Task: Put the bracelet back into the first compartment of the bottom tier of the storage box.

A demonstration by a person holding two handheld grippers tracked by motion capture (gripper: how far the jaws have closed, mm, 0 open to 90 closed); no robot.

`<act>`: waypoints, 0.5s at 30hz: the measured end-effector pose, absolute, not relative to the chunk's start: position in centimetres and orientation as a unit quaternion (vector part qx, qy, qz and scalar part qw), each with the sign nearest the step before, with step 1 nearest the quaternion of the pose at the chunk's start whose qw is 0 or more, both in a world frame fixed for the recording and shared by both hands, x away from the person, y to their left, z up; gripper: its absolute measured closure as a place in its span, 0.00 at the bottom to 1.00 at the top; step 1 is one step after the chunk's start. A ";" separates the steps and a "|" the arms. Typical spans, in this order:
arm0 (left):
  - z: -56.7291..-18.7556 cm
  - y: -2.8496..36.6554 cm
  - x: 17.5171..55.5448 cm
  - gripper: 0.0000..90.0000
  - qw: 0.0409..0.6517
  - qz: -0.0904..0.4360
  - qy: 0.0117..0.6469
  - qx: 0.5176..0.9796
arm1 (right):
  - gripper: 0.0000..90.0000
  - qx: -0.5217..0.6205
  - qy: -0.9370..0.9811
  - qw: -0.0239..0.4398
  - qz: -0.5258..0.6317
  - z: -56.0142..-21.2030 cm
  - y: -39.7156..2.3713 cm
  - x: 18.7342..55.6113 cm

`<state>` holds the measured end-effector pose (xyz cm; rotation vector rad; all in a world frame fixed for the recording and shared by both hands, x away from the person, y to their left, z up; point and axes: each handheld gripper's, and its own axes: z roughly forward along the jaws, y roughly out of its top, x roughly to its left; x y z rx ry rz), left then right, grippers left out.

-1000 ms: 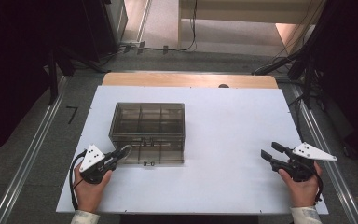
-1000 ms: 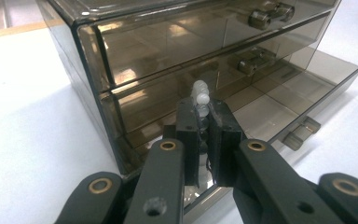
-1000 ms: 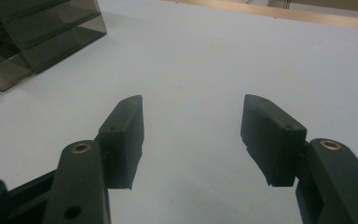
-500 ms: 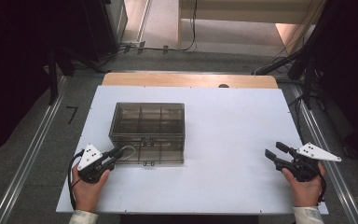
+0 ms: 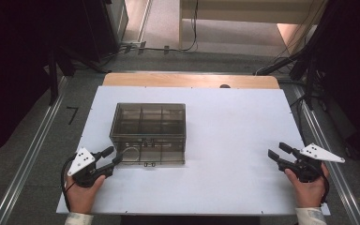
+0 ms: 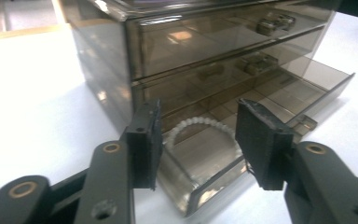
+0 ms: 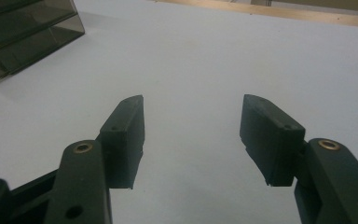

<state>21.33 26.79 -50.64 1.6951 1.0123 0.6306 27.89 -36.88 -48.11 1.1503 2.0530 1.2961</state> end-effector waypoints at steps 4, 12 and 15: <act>-50.8 27.5 21.3 0.51 0.510 0.269 0.429 0.696 | 0.43 0.417 0.745 0.225 0.470 -48.1 -36.9 27.9; -51.0 28.3 21.2 0.41 0.512 0.283 0.442 0.680 | 0.43 0.420 0.745 0.226 0.466 -48.2 -37.0 27.9; -51.1 28.7 21.1 0.39 0.517 0.283 0.448 0.672 | 0.43 0.420 0.745 0.227 0.466 -48.2 -37.0 27.9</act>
